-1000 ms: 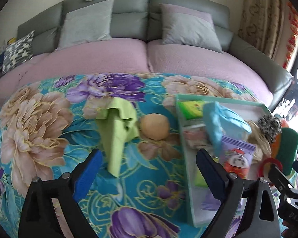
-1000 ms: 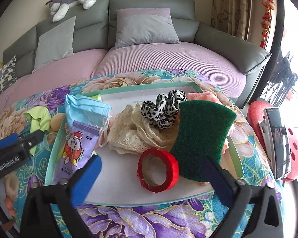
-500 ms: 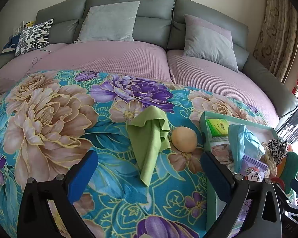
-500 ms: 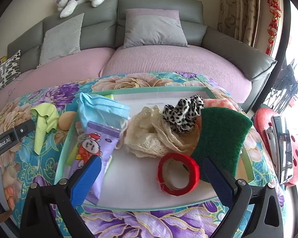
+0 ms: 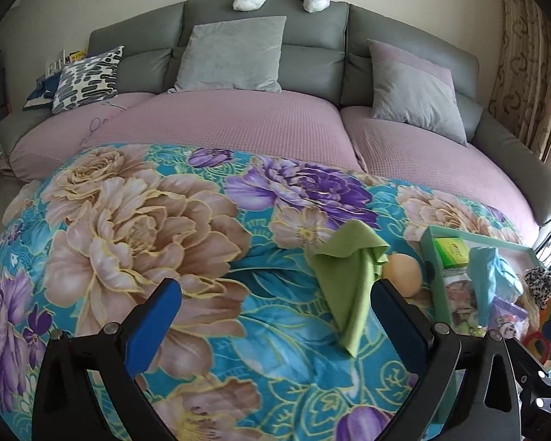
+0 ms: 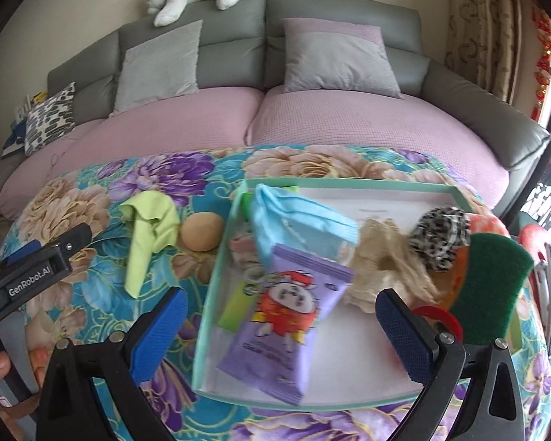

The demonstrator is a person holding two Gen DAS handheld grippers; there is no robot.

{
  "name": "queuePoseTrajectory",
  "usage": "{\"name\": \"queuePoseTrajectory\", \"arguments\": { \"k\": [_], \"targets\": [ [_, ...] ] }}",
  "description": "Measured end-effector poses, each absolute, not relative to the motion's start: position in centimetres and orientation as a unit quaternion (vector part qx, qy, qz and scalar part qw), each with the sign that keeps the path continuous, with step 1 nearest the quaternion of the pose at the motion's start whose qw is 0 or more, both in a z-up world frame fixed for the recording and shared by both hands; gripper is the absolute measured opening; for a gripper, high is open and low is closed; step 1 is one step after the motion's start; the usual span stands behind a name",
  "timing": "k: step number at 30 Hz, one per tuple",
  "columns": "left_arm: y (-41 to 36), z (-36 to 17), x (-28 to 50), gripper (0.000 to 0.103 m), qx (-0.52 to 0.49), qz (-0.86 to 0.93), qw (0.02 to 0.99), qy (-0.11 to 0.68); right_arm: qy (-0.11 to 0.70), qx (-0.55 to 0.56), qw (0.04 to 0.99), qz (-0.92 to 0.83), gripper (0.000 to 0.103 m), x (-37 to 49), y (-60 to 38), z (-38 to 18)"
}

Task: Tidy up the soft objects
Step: 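Move both grippers back toward the green cloth and sponge ball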

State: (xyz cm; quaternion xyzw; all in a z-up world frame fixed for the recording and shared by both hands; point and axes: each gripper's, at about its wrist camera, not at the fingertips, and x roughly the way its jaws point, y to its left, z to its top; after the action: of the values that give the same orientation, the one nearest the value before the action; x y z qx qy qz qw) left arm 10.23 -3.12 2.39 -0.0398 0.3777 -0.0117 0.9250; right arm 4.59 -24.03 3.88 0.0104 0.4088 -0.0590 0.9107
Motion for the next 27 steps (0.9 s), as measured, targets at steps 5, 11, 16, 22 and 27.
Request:
{"name": "queuePoseTrajectory", "arguments": {
  "k": [5,11,16,22,27],
  "targets": [
    [-1.6,1.8,11.2,0.103,-0.068,-0.014,0.922,0.382,0.414,0.007,0.909,-0.045,0.103,5.9,-22.5,3.5],
    [-1.9,0.8,12.8,0.103,-0.069,-0.030,0.908,0.411,0.416,0.005,0.908,-0.042,0.103,7.5,-21.7,3.2],
    [-2.2,0.0,13.9,0.102,-0.077,-0.034,0.900,0.427,0.415,0.005,0.909,-0.043,0.103,8.9,-21.4,3.2],
    [-4.0,-0.4,15.1,0.102,-0.062,-0.060,0.902,0.422,0.404,-0.005,0.913,-0.057,0.103,10.5,-21.8,3.9],
    [-5.5,-1.0,16.0,0.102,-0.064,-0.092,0.902,0.418,0.390,-0.002,0.918,-0.072,0.103,11.2,-22.9,4.4]
  ]
}}
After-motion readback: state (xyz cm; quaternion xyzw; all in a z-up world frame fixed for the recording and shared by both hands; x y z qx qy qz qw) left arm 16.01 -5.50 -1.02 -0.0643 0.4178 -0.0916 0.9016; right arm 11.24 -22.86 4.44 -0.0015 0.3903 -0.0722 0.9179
